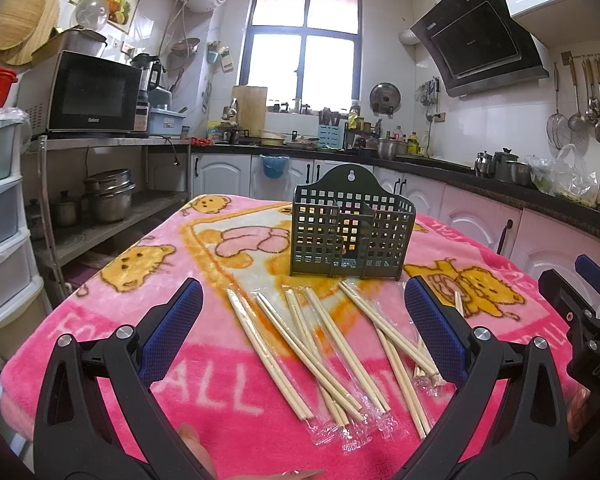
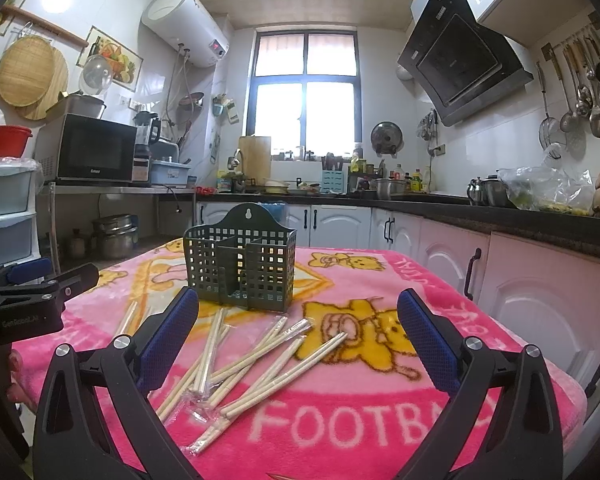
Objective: Organize utensils
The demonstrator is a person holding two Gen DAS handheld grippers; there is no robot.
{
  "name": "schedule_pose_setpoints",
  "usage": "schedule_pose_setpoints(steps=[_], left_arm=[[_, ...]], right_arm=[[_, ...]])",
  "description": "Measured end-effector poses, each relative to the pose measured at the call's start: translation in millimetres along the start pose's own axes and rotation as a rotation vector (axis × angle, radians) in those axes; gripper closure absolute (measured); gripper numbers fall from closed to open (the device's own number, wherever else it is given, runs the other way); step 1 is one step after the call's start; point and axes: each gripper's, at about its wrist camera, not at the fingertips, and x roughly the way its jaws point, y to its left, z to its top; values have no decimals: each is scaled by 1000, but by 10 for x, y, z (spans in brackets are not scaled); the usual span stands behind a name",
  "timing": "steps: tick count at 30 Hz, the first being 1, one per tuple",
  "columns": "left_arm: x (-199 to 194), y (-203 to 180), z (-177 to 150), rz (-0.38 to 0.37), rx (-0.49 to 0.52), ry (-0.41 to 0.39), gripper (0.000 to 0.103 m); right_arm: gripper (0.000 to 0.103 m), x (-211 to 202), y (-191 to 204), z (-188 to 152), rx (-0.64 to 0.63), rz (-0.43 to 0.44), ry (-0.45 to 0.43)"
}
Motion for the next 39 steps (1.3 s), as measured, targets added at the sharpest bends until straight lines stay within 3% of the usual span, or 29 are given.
schedule_pose_setpoints(steps=[14,30,39], left_arm=[[14,71,116,15,-21,18,10],[150,509,60,99,-144,57,10],[363,676,135,112,-159,160,10]], right_arm=[[6,21,44,7,-6,16,14],[6,360,270,81,-29,193,145],[6,711,429,205,-42,258,226]])
